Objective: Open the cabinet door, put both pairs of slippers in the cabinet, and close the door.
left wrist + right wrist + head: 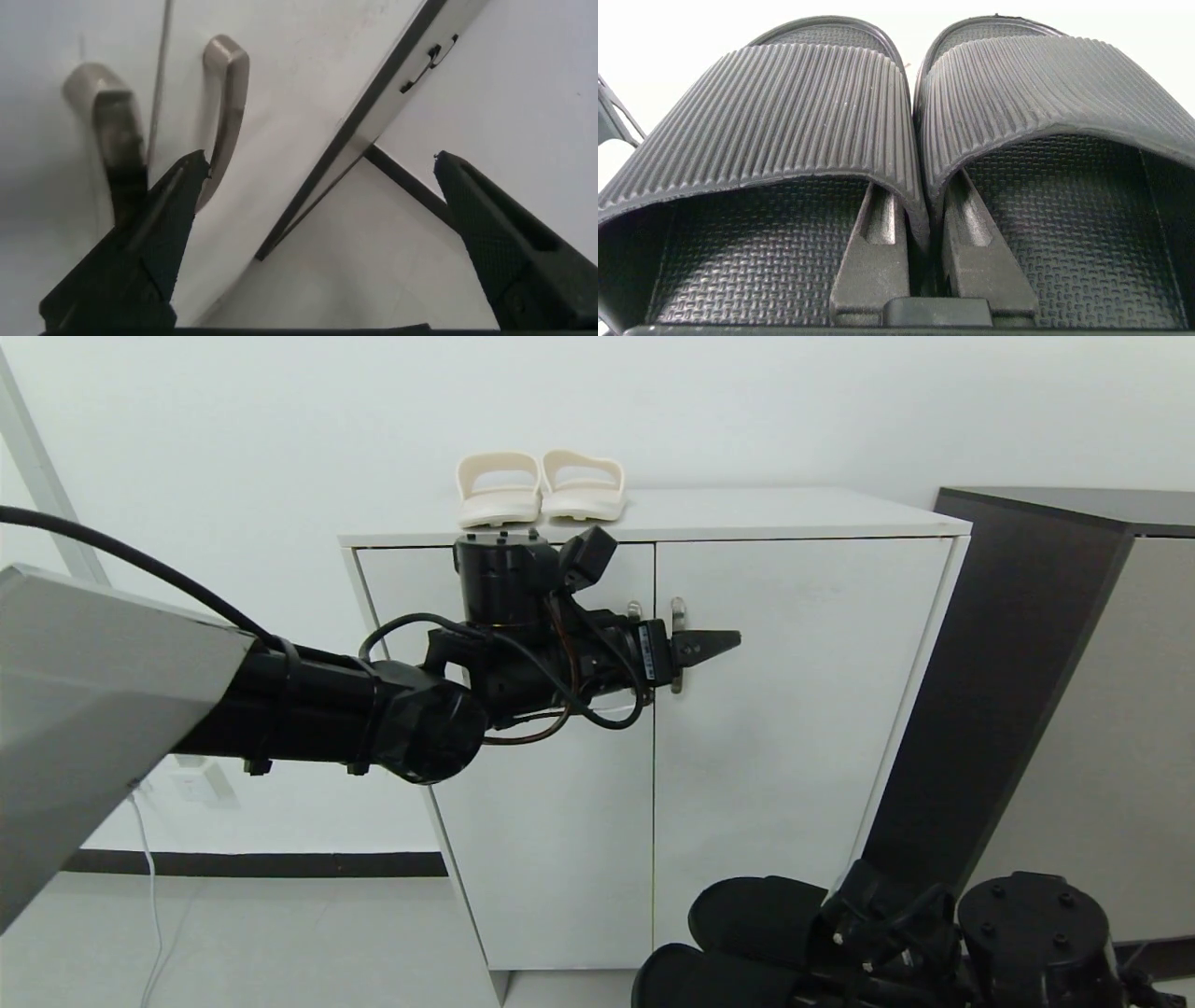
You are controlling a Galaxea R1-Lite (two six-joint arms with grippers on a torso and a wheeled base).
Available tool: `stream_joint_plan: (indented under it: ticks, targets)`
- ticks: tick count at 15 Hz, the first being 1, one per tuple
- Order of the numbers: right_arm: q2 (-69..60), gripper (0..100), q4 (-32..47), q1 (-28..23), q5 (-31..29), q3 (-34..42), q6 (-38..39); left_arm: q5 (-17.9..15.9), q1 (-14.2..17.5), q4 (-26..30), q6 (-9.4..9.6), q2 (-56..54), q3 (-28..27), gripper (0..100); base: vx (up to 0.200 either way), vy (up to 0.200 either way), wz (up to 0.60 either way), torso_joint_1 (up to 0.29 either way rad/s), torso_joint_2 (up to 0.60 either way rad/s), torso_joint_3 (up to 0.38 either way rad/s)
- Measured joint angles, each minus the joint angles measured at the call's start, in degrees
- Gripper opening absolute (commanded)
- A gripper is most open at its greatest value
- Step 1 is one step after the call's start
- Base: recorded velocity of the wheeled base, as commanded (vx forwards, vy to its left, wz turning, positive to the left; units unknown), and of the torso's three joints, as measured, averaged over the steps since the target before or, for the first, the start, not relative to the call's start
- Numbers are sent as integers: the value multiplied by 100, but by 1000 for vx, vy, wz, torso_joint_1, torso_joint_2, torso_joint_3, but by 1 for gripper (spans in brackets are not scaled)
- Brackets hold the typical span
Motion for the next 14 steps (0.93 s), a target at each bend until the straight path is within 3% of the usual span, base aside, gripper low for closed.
stream_joint_plan:
  ticks: [1, 2, 9, 14]
  targets:
    - [0, 0, 0, 0, 0, 0, 4, -2, -7, 71, 15, 56, -117, 100, 0, 0, 0, 0, 0, 0]
    - [0, 0, 0, -2, 0, 0, 6, -2, -7, 90, 44, 105, -190, 0, 0, 0, 0, 0, 0, 0]
    - [49, 0, 9, 0, 102, 7, -2, -4, 34, 68, 88, 130, -157, 0, 0, 0, 0, 0, 0, 0]
    - [-48, 0, 9, 9, 573, 91, -16, -9, -134, -83, 110, -344, 591, 0, 0, 0, 0, 0, 0, 0]
